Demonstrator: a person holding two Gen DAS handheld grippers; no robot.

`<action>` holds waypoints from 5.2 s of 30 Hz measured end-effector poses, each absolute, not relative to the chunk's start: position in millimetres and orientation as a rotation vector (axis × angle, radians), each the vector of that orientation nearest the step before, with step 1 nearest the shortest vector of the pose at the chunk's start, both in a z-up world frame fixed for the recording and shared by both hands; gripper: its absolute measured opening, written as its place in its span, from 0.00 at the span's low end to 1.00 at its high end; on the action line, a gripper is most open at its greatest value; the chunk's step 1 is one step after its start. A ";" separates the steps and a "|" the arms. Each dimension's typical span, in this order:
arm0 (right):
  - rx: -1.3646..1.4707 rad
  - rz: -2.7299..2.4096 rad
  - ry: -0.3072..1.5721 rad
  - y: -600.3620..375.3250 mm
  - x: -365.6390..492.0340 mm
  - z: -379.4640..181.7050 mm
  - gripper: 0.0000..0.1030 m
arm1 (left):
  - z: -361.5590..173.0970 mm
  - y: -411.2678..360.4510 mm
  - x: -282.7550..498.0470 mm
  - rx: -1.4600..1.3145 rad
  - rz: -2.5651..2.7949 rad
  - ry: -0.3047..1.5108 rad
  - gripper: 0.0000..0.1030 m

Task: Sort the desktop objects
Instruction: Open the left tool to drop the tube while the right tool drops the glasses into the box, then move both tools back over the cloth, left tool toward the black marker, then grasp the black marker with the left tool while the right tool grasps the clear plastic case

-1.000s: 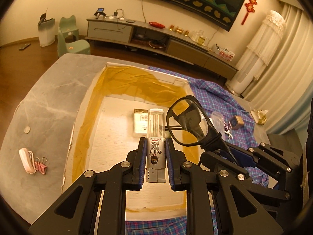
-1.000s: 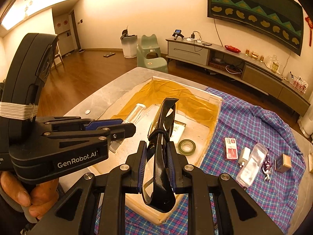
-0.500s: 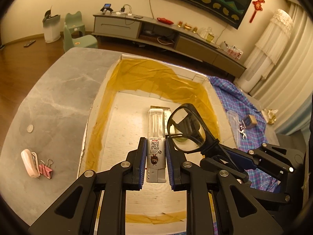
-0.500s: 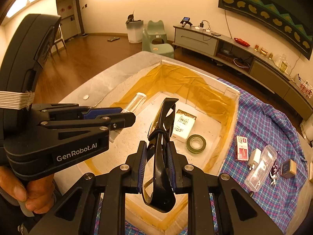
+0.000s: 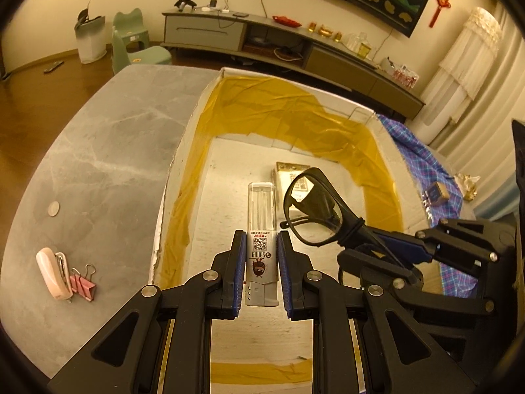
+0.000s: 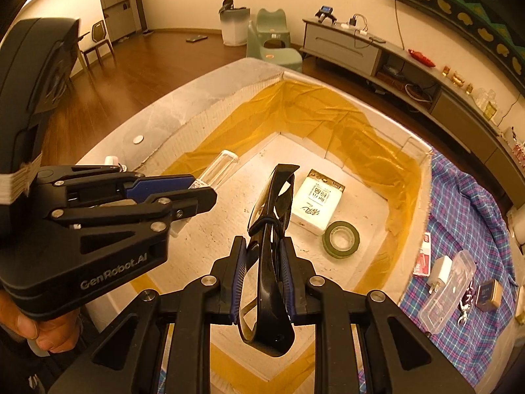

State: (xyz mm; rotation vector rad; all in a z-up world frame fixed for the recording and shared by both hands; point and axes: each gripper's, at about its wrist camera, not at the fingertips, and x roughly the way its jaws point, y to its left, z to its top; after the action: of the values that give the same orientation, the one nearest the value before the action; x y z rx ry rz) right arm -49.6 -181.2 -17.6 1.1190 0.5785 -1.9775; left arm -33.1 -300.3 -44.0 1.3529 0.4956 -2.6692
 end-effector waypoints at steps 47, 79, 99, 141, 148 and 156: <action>1.298 -1.867 0.599 -161.0 -71.8 -25.9 0.48 | -28.1 -276.9 -16.1 1.406 -2.607 0.400 0.36; 0.992 -2.031 0.407 -75.7 -39.8 22.6 0.53 | 8.3 -197.2 1.7 1.396 -2.619 0.215 0.36; 0.957 -2.131 0.000 32.6 -87.9 7.7 0.55 | -2.7 -114.1 -35.4 1.477 -2.708 0.168 0.41; 1.400 -2.287 0.201 71.5 -227.5 -126.3 0.52 | -110.0 -9.2 -95.3 1.800 -2.800 0.155 0.52; 1.392 -2.310 0.102 102.2 -223.0 -117.0 0.52 | -119.6 0.5 -105.9 1.780 -2.838 0.174 0.43; 1.365 -2.298 0.000 109.1 -206.5 -102.2 0.52 | -115.4 -5.1 -101.7 1.746 -2.791 0.137 0.13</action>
State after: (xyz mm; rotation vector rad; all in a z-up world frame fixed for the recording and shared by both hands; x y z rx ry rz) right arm -206.5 109.1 -102.2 1.3648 -0.0002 -2.2977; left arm -101.7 -5.1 -115.3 1.7461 0.1371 -2.7909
